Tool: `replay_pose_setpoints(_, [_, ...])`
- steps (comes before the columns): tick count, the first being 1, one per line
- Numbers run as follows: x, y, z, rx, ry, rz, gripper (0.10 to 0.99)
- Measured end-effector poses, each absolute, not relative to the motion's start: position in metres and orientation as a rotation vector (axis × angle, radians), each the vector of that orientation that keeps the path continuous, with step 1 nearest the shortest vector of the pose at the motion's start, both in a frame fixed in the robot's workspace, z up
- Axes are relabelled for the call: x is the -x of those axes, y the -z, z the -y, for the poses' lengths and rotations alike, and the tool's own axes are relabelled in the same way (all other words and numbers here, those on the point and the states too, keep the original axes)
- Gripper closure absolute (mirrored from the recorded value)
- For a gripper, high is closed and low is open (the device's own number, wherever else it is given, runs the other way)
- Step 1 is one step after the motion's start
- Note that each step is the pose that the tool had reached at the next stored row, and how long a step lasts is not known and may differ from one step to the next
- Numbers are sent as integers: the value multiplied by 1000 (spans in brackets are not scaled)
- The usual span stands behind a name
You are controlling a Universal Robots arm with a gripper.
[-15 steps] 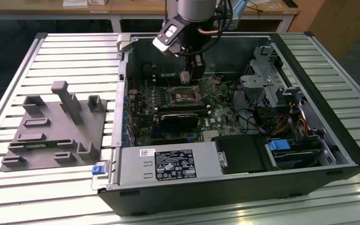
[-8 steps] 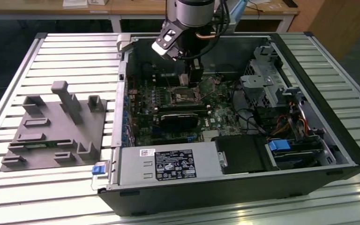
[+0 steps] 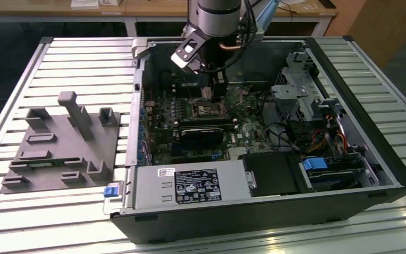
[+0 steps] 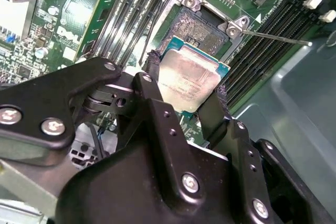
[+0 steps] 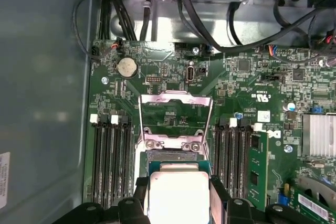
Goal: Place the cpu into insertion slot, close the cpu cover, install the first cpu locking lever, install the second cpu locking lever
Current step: 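Place the cpu into insertion slot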
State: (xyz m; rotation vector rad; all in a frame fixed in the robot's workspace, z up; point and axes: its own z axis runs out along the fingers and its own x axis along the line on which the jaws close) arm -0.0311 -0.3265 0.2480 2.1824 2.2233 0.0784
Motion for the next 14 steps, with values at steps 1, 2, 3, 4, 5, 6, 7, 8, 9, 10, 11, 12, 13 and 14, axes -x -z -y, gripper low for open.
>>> replay_pose_setpoints(1, [31, -247, 326, -2182, -79, -2223, 545])
replay_pose_setpoints(2, [31, -246, 326, -2183, -79, -2223, 545])
replay_pose_setpoints(3, [32, -245, 326, -2183, -79, -2223, 545])
replay_pose_setpoints(4, [32, -244, 326, -2183, -79, -2223, 545])
replay_pose_setpoints(5, [32, -243, 326, -2183, -79, -2223, 545])
replay_pose_setpoints(6, [33, -241, 326, -2183, -79, -2223, 545])
replay_pose_setpoints(7, [33, -239, 326, -2183, -80, -2223, 545])
replay_pose_setpoints(8, [34, -238, 326, -2183, -79, -2223, 545])
replay_pose_setpoints(9, [34, -236, 326, -2183, -79, -2223, 545])
replay_pose_setpoints(10, [34, -235, 326, -2183, -80, -2223, 545])
replay_pose_setpoints(11, [34, -233, 325, -2183, -79, -2223, 545])
replay_pose_setpoints(12, [34, -231, 325, -2183, -80, -2223, 545])
replay_pose_setpoints(13, [34, -230, 325, -2184, -79, -2222, 545])
replay_pose_setpoints(14, [35, -228, 325, -2186, -79, -2220, 545])
